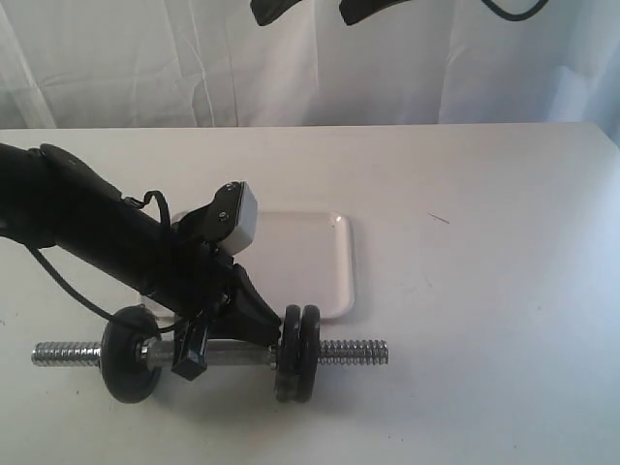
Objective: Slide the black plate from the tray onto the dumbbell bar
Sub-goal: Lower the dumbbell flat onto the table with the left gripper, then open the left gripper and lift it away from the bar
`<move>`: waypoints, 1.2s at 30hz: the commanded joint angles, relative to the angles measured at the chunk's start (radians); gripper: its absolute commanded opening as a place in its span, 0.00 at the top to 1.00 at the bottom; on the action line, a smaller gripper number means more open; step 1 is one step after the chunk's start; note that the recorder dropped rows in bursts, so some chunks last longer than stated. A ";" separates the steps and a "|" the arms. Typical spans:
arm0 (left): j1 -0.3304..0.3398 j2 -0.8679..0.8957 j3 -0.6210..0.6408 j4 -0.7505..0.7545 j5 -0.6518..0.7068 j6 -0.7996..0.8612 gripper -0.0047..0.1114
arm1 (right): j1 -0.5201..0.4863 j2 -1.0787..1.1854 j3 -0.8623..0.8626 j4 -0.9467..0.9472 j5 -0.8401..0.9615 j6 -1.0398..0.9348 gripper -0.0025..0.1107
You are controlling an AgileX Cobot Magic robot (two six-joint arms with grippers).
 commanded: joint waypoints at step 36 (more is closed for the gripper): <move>0.350 -0.652 0.049 -0.003 -0.531 -0.712 0.96 | -0.003 -0.702 0.531 -0.321 -0.072 0.151 0.98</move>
